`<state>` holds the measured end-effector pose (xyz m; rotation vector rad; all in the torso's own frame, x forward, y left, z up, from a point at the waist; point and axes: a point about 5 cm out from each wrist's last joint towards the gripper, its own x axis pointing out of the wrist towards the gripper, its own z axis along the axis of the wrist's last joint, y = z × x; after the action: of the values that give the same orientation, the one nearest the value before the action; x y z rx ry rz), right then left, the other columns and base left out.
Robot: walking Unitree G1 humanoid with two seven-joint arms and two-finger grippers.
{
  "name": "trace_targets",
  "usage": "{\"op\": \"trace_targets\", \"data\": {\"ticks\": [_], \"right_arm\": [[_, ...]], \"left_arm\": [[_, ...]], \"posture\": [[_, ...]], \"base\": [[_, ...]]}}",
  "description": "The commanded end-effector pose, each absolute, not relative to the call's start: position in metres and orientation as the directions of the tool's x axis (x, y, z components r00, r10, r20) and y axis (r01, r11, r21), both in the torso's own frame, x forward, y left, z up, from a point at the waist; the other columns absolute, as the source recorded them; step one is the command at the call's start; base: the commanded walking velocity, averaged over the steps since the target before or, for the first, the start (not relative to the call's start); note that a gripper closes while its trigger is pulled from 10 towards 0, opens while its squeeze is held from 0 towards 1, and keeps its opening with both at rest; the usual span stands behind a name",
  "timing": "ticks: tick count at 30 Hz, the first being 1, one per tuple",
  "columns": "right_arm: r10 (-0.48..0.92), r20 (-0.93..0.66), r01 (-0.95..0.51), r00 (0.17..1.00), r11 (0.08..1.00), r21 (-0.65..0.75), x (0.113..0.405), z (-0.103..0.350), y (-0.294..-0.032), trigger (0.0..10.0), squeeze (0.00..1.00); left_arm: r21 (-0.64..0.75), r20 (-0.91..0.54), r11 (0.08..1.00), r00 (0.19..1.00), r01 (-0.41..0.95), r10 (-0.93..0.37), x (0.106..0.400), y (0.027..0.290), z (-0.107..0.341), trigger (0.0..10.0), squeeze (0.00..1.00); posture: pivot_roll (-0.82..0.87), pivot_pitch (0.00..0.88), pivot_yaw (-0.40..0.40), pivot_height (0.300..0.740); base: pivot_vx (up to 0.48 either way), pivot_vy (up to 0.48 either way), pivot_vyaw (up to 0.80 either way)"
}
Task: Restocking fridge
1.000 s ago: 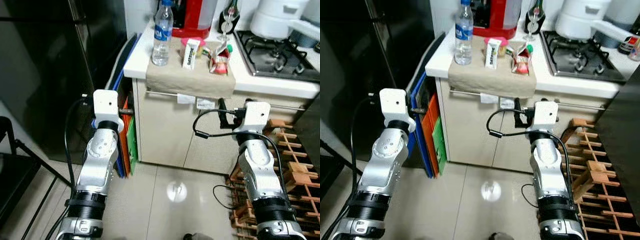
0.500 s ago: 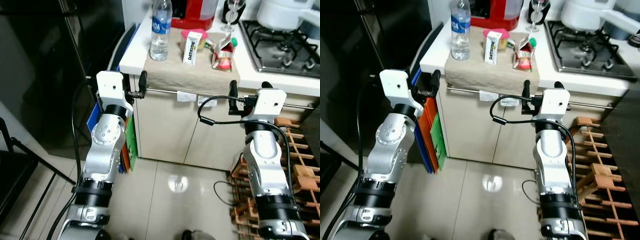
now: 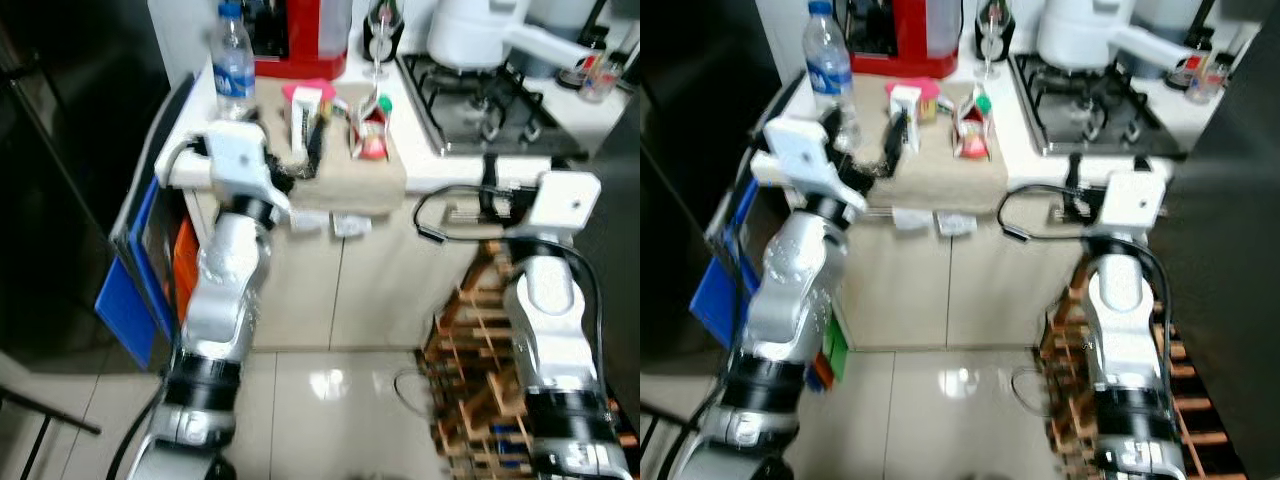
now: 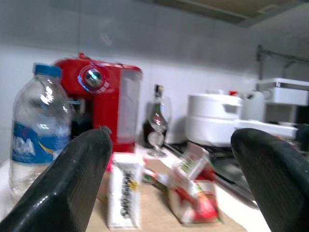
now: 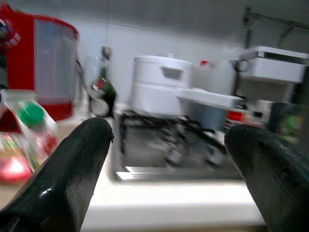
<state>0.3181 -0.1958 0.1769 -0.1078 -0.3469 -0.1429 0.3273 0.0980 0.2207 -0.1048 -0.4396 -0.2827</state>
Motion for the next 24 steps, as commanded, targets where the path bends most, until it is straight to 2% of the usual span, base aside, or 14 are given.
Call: {"op": "trace_targets", "data": {"ticks": [1, 7, 9, 10, 13, 16, 21, 24], "right_arm": [[-0.07, 0.387, 0.112, 0.919, 0.99, -0.086, 0.322, 0.191, -0.182, 10.0, 0.13], [-0.036, 0.43, 0.08, 0.902, 0.993, -0.086, 0.323, 0.205, -0.176, 10.0, 0.13], [-0.012, 0.476, 0.055, 0.88, 0.996, -0.077, 0.323, 0.222, -0.171, 10.0, 0.13], [0.0, 0.505, 0.044, 0.863, 0.996, -0.075, 0.322, 0.233, -0.168, 10.0, 0.13], [0.026, 0.565, 0.016, 0.824, 0.998, -0.068, 0.319, 0.258, -0.163, 10.0, 0.13], [0.038, 0.596, -0.004, 0.802, 0.998, -0.059, 0.319, 0.272, -0.162, 10.0, 0.13], [0.041, 0.562, -0.03, 0.826, 0.999, -0.03, 0.327, 0.267, -0.164, 10.0, 0.13], [0.04, 0.505, -0.054, 0.862, 0.998, 0.012, 0.331, 0.258, -0.166, 10.0, 0.13]], "left_arm": [[-0.041, 0.469, 0.965, 0.857, 0.26, -0.211, 0.327, 0.108, 0.232, 10.0, 0.0], [-0.048, 0.557, 0.974, 0.816, 0.22, -0.156, 0.32, 0.113, 0.257, 10.0, 0.0], [-0.026, 0.638, 0.976, 0.756, 0.214, -0.149, 0.311, 0.112, 0.28, 10.0, 0.0], [-0.011, 0.677, 0.976, 0.72, 0.217, -0.152, 0.306, 0.111, 0.292, 10.0, 0.0], [-0.009, 0.718, 0.978, 0.682, 0.21, -0.14, 0.303, 0.113, 0.316, 10.0, 0.0], [-0.019, 0.73, 0.98, 0.673, 0.196, -0.12, 0.306, 0.119, 0.333, 10.0, 0.0], [-0.011, 0.681, 0.987, 0.725, 0.159, -0.109, 0.325, 0.129, 0.341, 10.0, 0.0], [-0.002, 0.541, 0.985, 0.829, 0.17, -0.142, 0.348, 0.131, 0.329, 10.0, 0.0]], "posture": [[-0.08, 0.0, -0.013, 0.74], [-0.08, 0.0, -0.019, 0.74], [-0.07, 0.0, -0.027, 0.74], [-0.07, 0.0, -0.027, 0.74], [-0.07, 0.0, -0.036, 0.74], [-0.07, 0.0, -0.041, 0.74], [-0.06, 0.0, -0.053, 0.74], [-0.07, 0.0, -0.05, 0.74]], "base": [[0.48, 0.0, 0.0], [0.48, 0.0, 0.0], [0.48, 0.0, 0.0], [0.0, 0.0, 0.0], [0.0, 0.0, 0.0], [0.0, 0.0, 0.0], [0.0, 0.0, 0.0], [0.0, 0.0, 0.0]]}}
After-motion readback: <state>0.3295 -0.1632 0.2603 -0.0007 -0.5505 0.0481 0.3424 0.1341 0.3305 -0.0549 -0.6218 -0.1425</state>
